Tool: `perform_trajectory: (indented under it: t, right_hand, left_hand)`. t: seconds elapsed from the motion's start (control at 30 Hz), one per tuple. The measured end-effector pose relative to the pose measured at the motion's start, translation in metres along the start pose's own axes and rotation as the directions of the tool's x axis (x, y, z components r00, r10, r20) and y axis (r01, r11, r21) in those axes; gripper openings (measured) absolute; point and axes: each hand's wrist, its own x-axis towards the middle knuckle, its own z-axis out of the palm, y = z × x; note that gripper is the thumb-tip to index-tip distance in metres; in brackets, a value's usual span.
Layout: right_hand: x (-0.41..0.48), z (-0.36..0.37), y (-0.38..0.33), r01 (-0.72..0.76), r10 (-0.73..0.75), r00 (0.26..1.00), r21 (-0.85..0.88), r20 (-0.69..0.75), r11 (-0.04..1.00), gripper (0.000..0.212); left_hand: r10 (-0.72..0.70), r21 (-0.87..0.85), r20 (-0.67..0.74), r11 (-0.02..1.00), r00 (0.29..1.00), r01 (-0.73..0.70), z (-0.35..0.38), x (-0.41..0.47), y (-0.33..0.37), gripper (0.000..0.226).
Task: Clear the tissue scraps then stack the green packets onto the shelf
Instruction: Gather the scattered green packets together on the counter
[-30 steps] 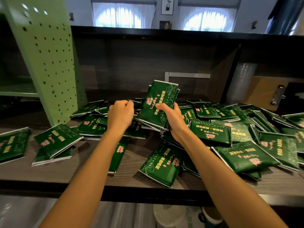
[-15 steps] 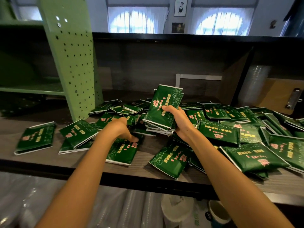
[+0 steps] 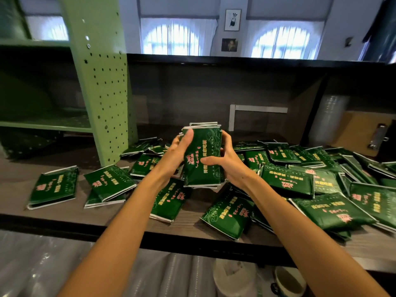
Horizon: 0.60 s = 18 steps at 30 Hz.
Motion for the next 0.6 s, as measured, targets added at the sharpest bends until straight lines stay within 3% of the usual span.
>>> perform_trajectory:
  t: [0.03,0.13,0.17,0.3,0.47,0.6]
  right_hand:
    - [-0.001,0.0,0.0,0.009,-0.009,0.999,0.003,0.037,1.0,0.108]
    - [-0.002,-0.005,0.002,-0.01,0.012,0.996,-0.03,0.093,1.0,0.126]
    - [-0.003,-0.007,0.002,-0.023,0.03,0.993,-0.061,0.115,0.998,0.128]
    - [-0.007,-0.013,0.002,-0.034,0.086,0.972,-0.231,0.22,0.972,0.118]
    - [-0.016,-0.015,0.003,-0.039,0.074,0.979,-0.184,0.189,0.982,0.098]
    - [-0.016,-0.012,0.002,-0.009,0.047,0.982,-0.205,0.181,0.979,0.106]
  left_hand:
    - [-0.014,-0.045,0.019,0.999,1.0,0.015,0.0,0.001,-0.003,0.117]
    - [0.071,-0.095,-0.001,0.993,0.997,-0.07,0.004,-0.001,-0.014,0.072]
    - [0.11,-0.085,0.002,0.99,0.994,-0.109,0.005,-0.003,-0.018,0.067]
    - [0.179,-0.072,0.08,0.982,0.981,-0.174,0.006,-0.011,-0.022,0.094]
    - [0.167,-0.098,0.113,0.983,0.979,-0.157,0.007,-0.011,-0.021,0.143]
    - [0.135,-0.139,0.17,0.984,0.976,-0.112,0.013,-0.006,-0.025,0.13]
